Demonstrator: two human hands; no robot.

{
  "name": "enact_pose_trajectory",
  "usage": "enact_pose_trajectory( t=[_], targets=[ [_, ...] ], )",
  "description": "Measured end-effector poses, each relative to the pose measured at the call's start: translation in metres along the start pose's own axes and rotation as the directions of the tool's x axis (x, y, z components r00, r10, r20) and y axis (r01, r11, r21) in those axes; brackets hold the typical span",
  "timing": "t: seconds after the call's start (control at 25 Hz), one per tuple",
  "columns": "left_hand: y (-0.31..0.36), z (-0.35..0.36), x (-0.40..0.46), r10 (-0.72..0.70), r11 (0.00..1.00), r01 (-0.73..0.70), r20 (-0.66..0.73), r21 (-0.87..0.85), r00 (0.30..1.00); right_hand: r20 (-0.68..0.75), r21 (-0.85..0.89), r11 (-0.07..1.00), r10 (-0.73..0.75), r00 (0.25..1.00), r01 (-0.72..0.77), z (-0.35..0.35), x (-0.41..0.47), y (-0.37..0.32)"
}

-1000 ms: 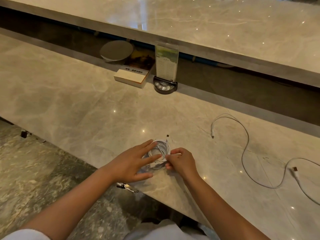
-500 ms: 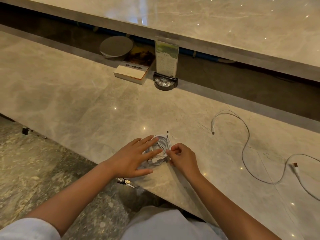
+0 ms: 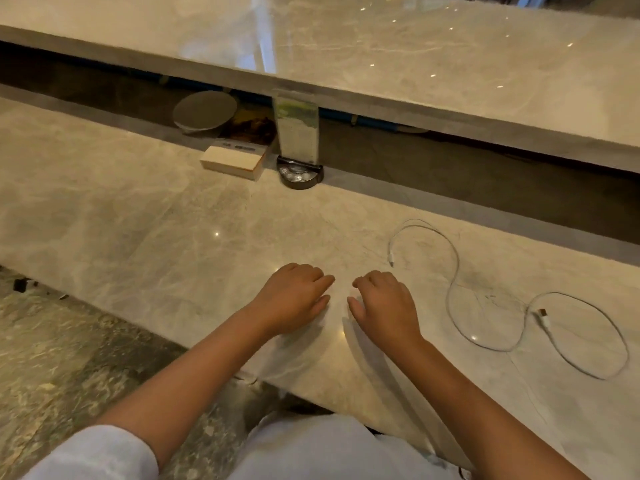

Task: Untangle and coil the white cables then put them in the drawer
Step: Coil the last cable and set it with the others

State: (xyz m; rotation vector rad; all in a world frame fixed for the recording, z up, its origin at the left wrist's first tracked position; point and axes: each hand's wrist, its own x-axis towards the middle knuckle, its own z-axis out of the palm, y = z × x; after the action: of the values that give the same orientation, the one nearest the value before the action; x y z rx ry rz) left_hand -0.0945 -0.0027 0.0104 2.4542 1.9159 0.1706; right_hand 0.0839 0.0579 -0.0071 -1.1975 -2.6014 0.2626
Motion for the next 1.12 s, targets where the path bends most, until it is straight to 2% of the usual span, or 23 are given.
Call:
enact_pose_trajectory(
  t=[0.12,0.32,0.4,0.44,0.52,0.6,0.68,0.8,0.92,1.04,1.12],
  targets=[
    [0.044,0.011,0.049,0.048,0.999,-0.048,-0.008,-0.008,0.999,-0.072,-0.158,0.985,0.057,0.996,-0.068,-0.02,-0.021,0.045],
    [0.108,0.043,0.11,0.151,0.983,-0.152,-0.011,-0.107,0.988,-0.06,-0.216,0.94,0.256,0.965,-0.263,-0.031,-0.078,0.121],
    [0.131,0.062,0.123,0.24,0.964,-0.231,0.062,-0.132,0.969,-0.01,-0.245,0.923,0.305,0.952,-0.298,-0.029,-0.097,0.141],
    [0.143,0.068,0.129,0.274,0.958,-0.256,0.146,-0.131,0.951,0.027,-0.259,0.917,0.321,0.947,-0.303,-0.029,-0.105,0.149],
    [0.154,0.077,0.131,0.258,0.962,-0.235,0.183,-0.139,0.949,0.099,-0.275,0.926,0.296,0.95,-0.26,-0.029,-0.111,0.155],
    [0.16,0.08,0.14,0.226,0.959,-0.201,0.111,-0.198,0.968,0.144,-0.267,0.939,0.261,0.954,-0.217,-0.031,-0.112,0.164],
    [0.155,0.08,0.146,0.323,0.941,-0.303,0.13,-0.153,0.938,0.153,-0.228,0.954,0.232,0.961,-0.194,-0.037,-0.112,0.171],
    [0.146,0.074,0.148,0.387,0.907,-0.358,0.103,-0.22,0.916,0.073,0.011,0.978,0.205,0.976,-0.206,-0.048,-0.111,0.176],
    [0.156,0.05,0.146,0.256,0.856,-0.188,0.077,-0.482,0.964,-0.044,0.26,0.935,0.262,0.964,-0.242,-0.067,-0.098,0.173],
    [0.162,0.012,0.156,0.017,0.681,-0.08,-0.093,-0.728,0.995,-0.146,0.409,0.885,0.303,0.942,-0.221,-0.086,-0.079,0.177],
    [0.156,-0.017,0.171,-0.193,0.552,-0.033,-0.166,-0.834,0.967,-0.175,0.546,0.807,0.37,0.912,-0.223,-0.104,-0.067,0.185]
  ],
)
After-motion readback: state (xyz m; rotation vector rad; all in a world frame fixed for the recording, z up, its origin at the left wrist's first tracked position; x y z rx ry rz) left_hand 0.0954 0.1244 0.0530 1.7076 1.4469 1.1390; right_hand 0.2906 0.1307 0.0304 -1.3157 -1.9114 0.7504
